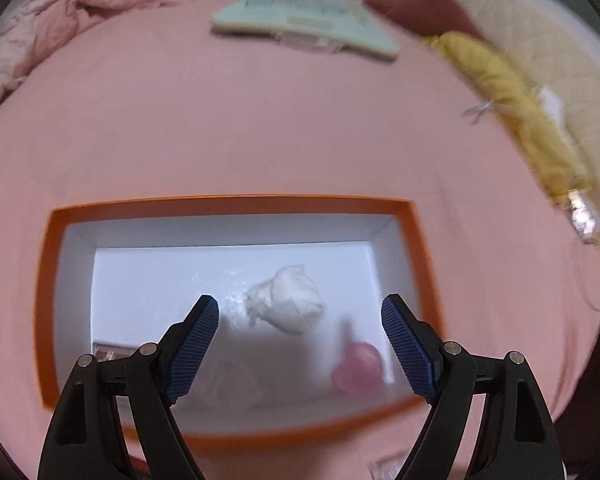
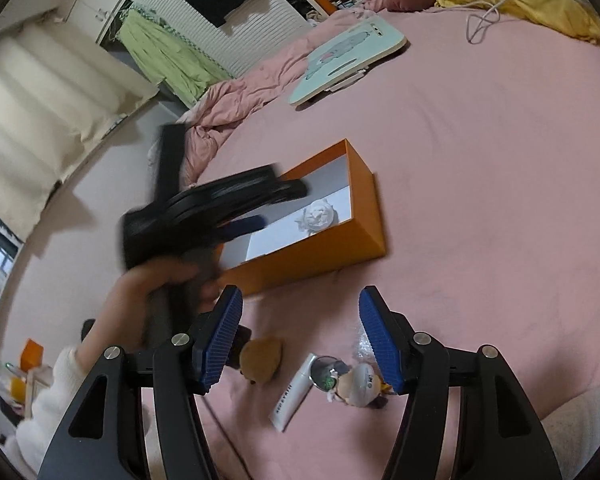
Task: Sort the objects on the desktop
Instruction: 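Reach into the box and grasp the white crumpled tissue with left tool, then carry the tissue out and release it beside the black case with left tool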
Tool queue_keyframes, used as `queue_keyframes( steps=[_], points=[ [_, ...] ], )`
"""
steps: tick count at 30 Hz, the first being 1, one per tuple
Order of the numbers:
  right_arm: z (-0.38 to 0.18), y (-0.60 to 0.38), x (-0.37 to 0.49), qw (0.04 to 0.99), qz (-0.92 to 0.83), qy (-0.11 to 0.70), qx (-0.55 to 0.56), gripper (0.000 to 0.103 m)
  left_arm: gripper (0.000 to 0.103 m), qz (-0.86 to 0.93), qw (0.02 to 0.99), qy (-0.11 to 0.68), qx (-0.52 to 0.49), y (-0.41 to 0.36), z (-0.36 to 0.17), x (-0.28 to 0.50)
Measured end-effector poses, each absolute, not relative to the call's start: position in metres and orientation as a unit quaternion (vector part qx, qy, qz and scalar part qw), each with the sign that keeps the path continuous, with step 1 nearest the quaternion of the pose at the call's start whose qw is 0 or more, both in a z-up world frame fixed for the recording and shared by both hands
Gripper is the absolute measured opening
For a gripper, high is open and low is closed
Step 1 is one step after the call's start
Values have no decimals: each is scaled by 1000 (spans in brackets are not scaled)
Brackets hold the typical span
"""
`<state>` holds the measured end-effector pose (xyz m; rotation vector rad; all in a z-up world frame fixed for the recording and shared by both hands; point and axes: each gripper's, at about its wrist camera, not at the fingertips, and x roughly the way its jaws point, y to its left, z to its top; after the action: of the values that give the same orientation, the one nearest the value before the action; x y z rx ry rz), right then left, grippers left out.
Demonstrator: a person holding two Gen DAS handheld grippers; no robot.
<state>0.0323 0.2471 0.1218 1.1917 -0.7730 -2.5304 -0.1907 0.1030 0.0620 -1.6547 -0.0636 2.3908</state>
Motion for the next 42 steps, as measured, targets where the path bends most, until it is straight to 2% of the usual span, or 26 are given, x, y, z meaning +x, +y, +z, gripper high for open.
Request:
queue_keyframes(
  steps=[4, 6, 8, 11, 25, 28, 38, 42],
  points=[
    [120, 247, 30, 124, -862, -272, 409, 62, 83, 780, 96, -27, -618, 105, 29, -211],
    [119, 249, 29, 125, -861, -275, 409, 62, 74, 789, 99, 3, -607, 110, 29, -209],
    [118, 249, 28, 126, -859, -280, 409, 62, 24, 794, 105, 29, -598, 111, 31, -205],
    [117, 249, 28, 126, -859, -279, 411, 62, 24, 801, 120, 49, -584, 108, 36, -200],
    [115, 242, 30, 116, -866, -250, 416, 62, 24, 840, 226, -57, -490, 48, 123, -115],
    [115, 242, 30, 113, -869, -244, 416, 62, 24, 839, 236, -71, -485, 33, 123, -83],
    [116, 236, 31, 100, -876, -221, 417, 62, 24, 807, 228, -75, -540, -12, 60, -3],
    [116, 235, 32, 96, -878, -214, 418, 62, 25, 823, 188, -30, -535, -23, 51, 17]
  ],
)
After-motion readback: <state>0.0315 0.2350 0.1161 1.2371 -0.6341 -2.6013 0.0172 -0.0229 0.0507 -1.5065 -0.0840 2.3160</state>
